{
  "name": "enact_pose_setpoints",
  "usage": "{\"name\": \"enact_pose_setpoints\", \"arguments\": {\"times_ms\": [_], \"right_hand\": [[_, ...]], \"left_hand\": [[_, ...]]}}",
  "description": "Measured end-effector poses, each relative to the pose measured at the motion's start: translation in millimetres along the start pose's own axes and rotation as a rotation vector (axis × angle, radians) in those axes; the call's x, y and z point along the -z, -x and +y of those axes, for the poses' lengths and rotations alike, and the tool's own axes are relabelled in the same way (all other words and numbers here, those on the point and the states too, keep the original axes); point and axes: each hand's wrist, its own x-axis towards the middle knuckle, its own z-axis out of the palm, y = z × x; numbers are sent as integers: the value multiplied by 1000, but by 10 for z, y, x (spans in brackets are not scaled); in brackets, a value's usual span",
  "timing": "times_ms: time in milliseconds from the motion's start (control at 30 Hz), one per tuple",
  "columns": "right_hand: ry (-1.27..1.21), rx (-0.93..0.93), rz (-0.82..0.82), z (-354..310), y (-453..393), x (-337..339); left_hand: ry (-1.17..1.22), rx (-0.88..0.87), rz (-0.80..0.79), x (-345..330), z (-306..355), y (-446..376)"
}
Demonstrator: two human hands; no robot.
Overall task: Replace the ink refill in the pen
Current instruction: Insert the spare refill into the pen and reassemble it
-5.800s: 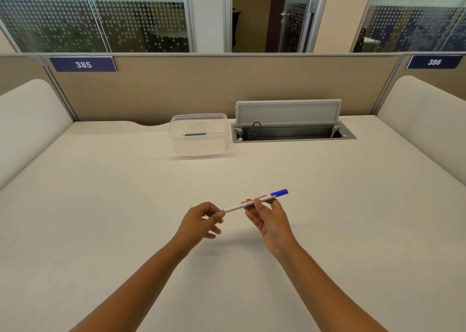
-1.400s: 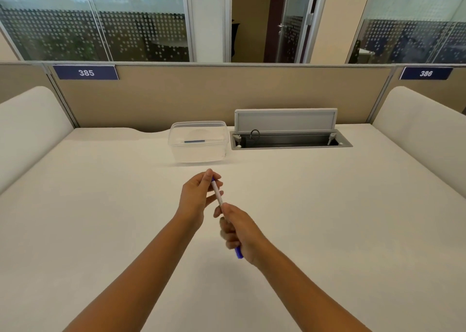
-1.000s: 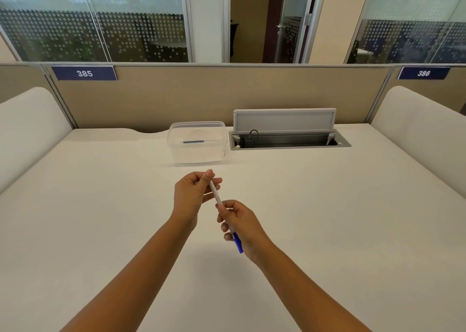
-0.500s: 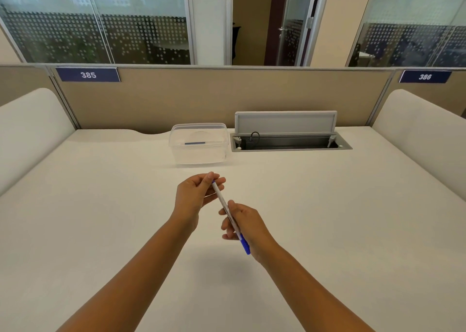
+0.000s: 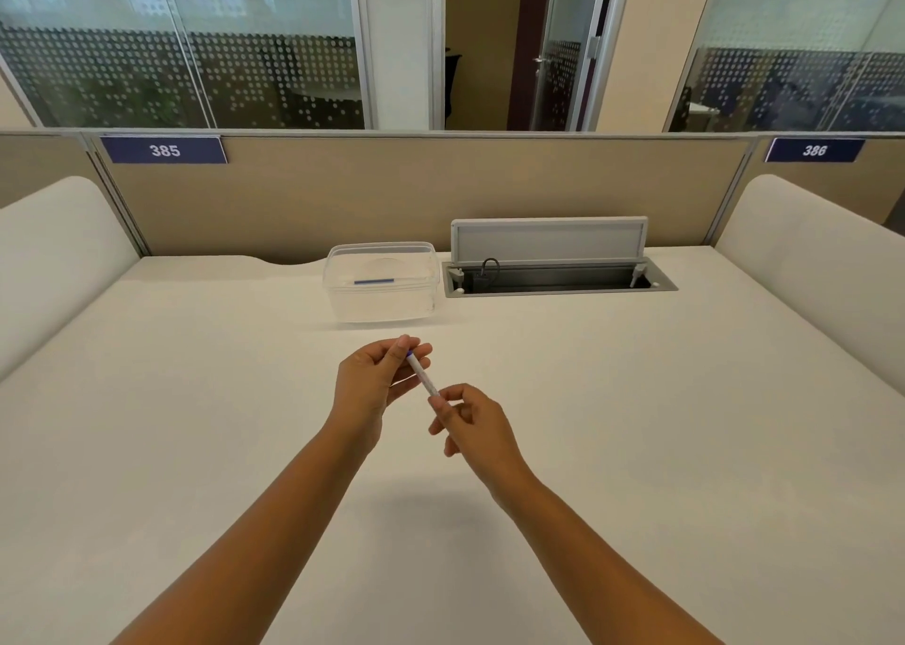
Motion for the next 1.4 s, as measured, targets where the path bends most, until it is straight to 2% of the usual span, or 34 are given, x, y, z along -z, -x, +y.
{"name": "enact_pose_setpoints", "arguments": {"times_ms": [200, 600, 1000, 1300, 1400], "right_hand": [[71, 2, 31, 27, 3, -29], [-15, 20, 86, 34, 24, -36], [113, 37, 159, 29, 40, -19], [72, 66, 153, 22, 46, -27], [24, 61, 107, 28, 56, -22]], "left_hand": [[7, 4, 7, -2, -29, 1], [-33, -14, -49, -25, -61, 26], [-53, -18, -63, -57, -111, 58], [-93, -38, -100, -83, -55, 57], [-111, -55, -108, -92, -54, 66]]}}
